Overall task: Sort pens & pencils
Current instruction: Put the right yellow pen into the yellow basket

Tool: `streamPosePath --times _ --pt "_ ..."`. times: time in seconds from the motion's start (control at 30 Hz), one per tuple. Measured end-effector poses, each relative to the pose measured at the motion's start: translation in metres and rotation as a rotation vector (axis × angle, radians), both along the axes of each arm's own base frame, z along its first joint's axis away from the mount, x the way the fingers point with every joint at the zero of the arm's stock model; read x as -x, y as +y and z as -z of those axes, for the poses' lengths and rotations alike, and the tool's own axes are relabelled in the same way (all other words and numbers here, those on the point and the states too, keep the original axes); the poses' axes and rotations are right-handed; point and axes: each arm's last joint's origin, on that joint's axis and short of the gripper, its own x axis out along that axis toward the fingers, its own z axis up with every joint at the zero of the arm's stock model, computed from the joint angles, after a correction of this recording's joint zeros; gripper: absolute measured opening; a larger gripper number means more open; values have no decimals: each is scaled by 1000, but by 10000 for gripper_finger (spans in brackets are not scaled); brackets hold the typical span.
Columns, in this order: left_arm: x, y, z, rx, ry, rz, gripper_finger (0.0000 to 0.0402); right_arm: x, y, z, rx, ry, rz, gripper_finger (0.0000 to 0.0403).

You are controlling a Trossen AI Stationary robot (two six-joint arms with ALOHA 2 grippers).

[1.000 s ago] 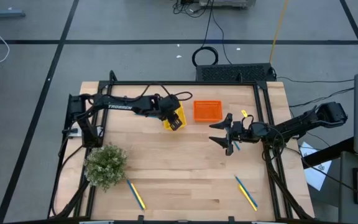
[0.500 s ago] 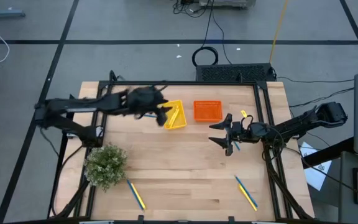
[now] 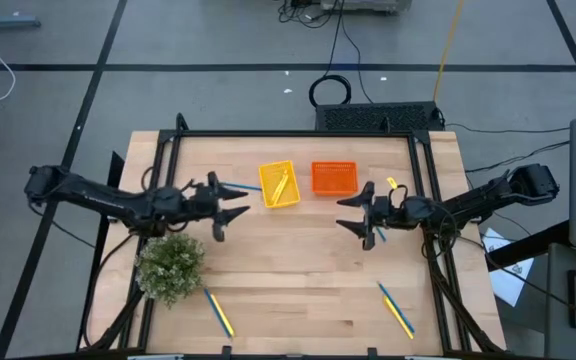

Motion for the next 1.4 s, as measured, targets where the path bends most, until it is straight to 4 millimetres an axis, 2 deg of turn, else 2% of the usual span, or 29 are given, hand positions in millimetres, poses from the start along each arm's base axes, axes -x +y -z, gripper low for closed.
streamPosePath --times 0.13,0.27,0.43,0.6,0.73,0.83,0.97,1.1,1.27,1.4 --pt "10 0 6 -30 -92 1 184 1 0 -10 79 -98 13 247" --pt "11 0 6 -27 -94 5 184 3 0 -16 102 -157 21 247" --pt "11 0 6 -22 -95 28 184 2 0 -13 107 -126 20 247" --pt "11 0 6 -22 -95 28 184 2 0 -11 34 -111 8 247" --pt "11 0 6 -22 -95 28 184 -3 2 -6 -62 -19 -19 247" --pt "11 0 6 -22 -95 28 184 -18 18 -12 -81 173 -78 247" --pt "11 0 6 -22 -94 28 184 -34 47 -23 -87 572 -74 247" --pt "11 0 6 -22 -93 28 184 -36 79 -18 -125 846 -60 247" --pt "11 0 6 -21 -90 28 184 -19 116 -3 -368 1232 -27 247" --pt "11 0 6 -19 -90 28 184 7 140 11 -556 1501 76 247"
